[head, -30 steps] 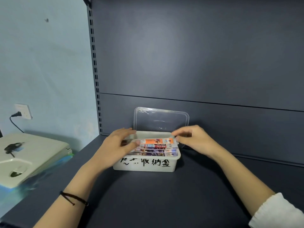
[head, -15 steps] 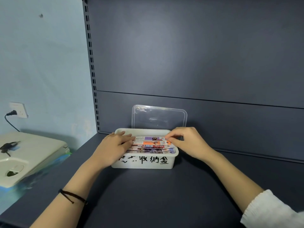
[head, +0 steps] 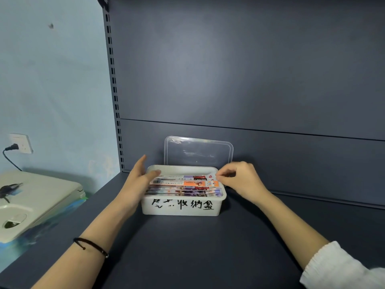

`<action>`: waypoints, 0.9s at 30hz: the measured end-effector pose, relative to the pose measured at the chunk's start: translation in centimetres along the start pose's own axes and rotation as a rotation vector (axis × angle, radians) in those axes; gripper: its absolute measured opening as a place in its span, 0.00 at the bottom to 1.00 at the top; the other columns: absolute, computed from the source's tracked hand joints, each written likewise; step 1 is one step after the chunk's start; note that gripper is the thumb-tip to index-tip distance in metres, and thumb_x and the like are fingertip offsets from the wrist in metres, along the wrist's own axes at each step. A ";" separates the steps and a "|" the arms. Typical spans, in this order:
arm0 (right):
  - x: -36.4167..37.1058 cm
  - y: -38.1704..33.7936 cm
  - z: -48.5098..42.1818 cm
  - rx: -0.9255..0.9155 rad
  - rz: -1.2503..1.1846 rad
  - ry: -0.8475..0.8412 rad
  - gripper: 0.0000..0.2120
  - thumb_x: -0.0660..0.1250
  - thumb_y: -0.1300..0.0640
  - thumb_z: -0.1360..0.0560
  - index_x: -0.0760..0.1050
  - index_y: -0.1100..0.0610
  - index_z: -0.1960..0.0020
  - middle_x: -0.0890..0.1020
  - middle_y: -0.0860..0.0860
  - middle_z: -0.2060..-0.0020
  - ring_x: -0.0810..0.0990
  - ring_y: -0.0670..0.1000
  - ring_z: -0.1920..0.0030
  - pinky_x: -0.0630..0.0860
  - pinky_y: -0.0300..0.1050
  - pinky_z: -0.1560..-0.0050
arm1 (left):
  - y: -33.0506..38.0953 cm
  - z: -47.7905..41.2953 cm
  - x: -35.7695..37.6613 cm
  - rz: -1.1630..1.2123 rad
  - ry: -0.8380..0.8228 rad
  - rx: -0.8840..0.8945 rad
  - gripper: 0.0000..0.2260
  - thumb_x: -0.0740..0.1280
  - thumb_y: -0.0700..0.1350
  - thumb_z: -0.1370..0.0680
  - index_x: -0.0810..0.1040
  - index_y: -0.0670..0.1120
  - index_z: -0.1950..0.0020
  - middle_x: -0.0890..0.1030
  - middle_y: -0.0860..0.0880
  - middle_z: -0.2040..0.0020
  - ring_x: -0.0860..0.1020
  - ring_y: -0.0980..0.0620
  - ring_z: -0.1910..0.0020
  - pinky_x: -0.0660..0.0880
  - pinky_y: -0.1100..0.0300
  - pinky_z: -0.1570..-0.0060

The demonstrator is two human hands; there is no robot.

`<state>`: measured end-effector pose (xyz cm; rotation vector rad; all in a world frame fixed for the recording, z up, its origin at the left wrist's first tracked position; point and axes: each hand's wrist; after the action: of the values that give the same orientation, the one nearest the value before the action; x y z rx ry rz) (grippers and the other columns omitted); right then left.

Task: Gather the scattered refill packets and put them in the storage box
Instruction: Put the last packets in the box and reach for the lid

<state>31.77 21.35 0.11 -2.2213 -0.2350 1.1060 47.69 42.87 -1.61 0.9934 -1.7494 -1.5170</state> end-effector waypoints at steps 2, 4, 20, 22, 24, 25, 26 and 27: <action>-0.5 0.1 0.0 0.024 -0.013 -0.006 0.04 0.73 0.62 0.30 0.85 0.56 0.56 0.85 0.46 0.61 0.82 0.41 0.59 0.77 0.30 0.58 | -0.3 -0.1 0.1 0.020 -0.012 -0.039 0.29 0.66 0.42 0.22 0.60 0.53 0.24 0.66 0.48 0.27 0.74 0.47 0.36 0.70 0.49 0.34; -1.0 0.2 0.0 0.026 0.005 -0.013 0.03 0.74 0.61 0.30 0.85 0.55 0.57 0.86 0.45 0.61 0.83 0.41 0.59 0.77 0.31 0.58 | -0.5 0.0 0.5 -0.010 -0.031 -0.030 0.28 0.66 0.40 0.21 0.60 0.51 0.23 0.67 0.47 0.27 0.75 0.48 0.38 0.72 0.54 0.38; 0.2 0.9 -1.4 0.266 -0.460 0.149 0.23 0.61 0.46 0.21 0.65 0.47 0.27 0.73 0.44 0.33 0.72 0.46 0.33 0.67 0.54 0.30 | 2.0 -5.8 1.2 0.028 -0.084 -0.030 0.19 0.60 0.56 0.21 0.71 0.51 0.32 0.76 0.49 0.36 0.76 0.48 0.41 0.72 0.55 0.50; 0.3 0.3 -1.3 0.262 -0.486 0.147 0.23 0.61 0.47 0.21 0.65 0.47 0.27 0.71 0.45 0.31 0.71 0.47 0.33 0.67 0.54 0.29 | 1.6 -6.0 1.2 0.045 -0.071 -0.012 0.21 0.59 0.56 0.21 0.67 0.53 0.28 0.74 0.49 0.33 0.73 0.47 0.36 0.71 0.53 0.44; 0.4 -0.3 -1.3 0.260 -0.520 0.161 0.23 0.61 0.48 0.21 0.65 0.47 0.27 0.70 0.46 0.31 0.71 0.47 0.33 0.66 0.54 0.29 | 1.1 -5.9 1.3 0.056 -0.104 -0.013 0.24 0.60 0.59 0.22 0.64 0.56 0.26 0.70 0.49 0.28 0.69 0.46 0.31 0.67 0.46 0.34; 0.5 -0.7 -1.1 0.258 -0.535 0.166 0.22 0.61 0.48 0.21 0.65 0.46 0.27 0.69 0.46 0.31 0.71 0.47 0.33 0.66 0.54 0.29 | 1.0 -5.7 1.4 0.052 -0.126 -0.016 0.26 0.60 0.61 0.23 0.63 0.57 0.26 0.68 0.50 0.27 0.67 0.46 0.29 0.65 0.43 0.32; 0.5 -0.9 -1.0 0.251 -0.543 0.165 0.22 0.61 0.48 0.21 0.66 0.46 0.27 0.68 0.46 0.32 0.70 0.47 0.33 0.66 0.54 0.29 | 0.9 -5.5 1.4 0.057 -0.145 -0.016 0.29 0.60 0.62 0.25 0.63 0.57 0.26 0.68 0.50 0.26 0.66 0.46 0.28 0.64 0.42 0.31; 0.5 -1.2 -0.8 0.240 -0.547 0.161 0.22 0.60 0.47 0.21 0.66 0.45 0.27 0.67 0.46 0.32 0.70 0.46 0.32 0.65 0.54 0.28 | 0.8 -5.4 1.3 0.077 -0.152 -0.006 0.30 0.60 0.63 0.26 0.63 0.56 0.25 0.68 0.50 0.26 0.66 0.47 0.28 0.64 0.43 0.30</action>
<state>32.85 22.07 0.91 -1.8580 -0.5685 0.6187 51.38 39.03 -0.04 0.8165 -1.8635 -1.5832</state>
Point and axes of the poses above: each hand's wrist, its own z-axis away from the middle knuckle, its own x-axis out of the palm, y = z × x
